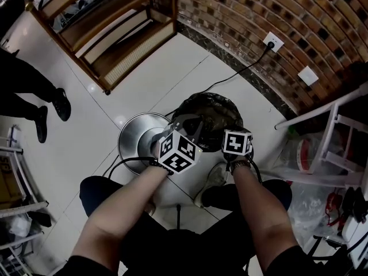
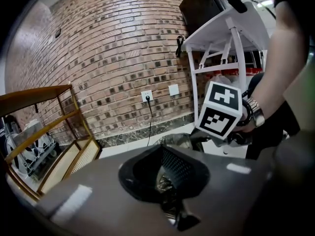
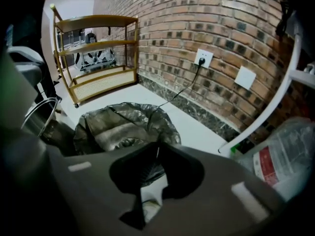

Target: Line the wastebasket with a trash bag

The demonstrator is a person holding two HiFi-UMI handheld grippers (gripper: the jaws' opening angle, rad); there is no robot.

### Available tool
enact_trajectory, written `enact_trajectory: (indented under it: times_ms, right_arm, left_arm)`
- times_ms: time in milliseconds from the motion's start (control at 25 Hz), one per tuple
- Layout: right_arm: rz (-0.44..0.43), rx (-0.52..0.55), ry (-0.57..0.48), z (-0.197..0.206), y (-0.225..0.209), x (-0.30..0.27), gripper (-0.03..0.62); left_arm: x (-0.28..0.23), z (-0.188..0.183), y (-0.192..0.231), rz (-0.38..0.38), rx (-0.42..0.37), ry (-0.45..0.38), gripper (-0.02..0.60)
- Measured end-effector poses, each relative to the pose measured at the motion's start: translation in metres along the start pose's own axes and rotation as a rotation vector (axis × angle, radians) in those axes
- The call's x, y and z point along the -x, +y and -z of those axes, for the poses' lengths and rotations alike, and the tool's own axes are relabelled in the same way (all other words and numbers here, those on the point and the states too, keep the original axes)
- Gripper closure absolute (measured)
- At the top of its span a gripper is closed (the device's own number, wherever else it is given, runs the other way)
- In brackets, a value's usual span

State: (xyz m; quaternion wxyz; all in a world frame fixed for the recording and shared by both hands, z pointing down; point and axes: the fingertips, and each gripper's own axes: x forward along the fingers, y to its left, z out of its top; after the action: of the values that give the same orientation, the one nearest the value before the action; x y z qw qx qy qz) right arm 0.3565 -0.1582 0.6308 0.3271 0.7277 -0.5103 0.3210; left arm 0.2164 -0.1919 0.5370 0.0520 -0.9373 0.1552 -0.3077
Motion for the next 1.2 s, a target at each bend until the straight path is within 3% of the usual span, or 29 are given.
enact_trajectory:
  times_ms: [120,400,760,1200]
  right_arm:
    - [0.009,-0.004,-0.01,-0.003,-0.003,0.004,0.589]
    - [0.037,-0.027,-0.013,-0.002,-0.013,0.027,0.591]
    - [0.046,0.001,-0.121,-0.03,-0.027,0.071,0.591]
    - [0.092,0.038,-0.232,-0.069,-0.047,0.133,0.591]
  left_arm:
    - [0.0,0.0,0.002,-0.003,-0.002,0.001,0.578]
    - [0.012,-0.001,0.006,-0.029,-0.001,0.005,0.578]
    - [0.037,-0.002,0.029,-0.087,0.053,0.028,0.578]
    - [0.044,-0.005,0.0,-0.02,0.121,0.053,0.523]
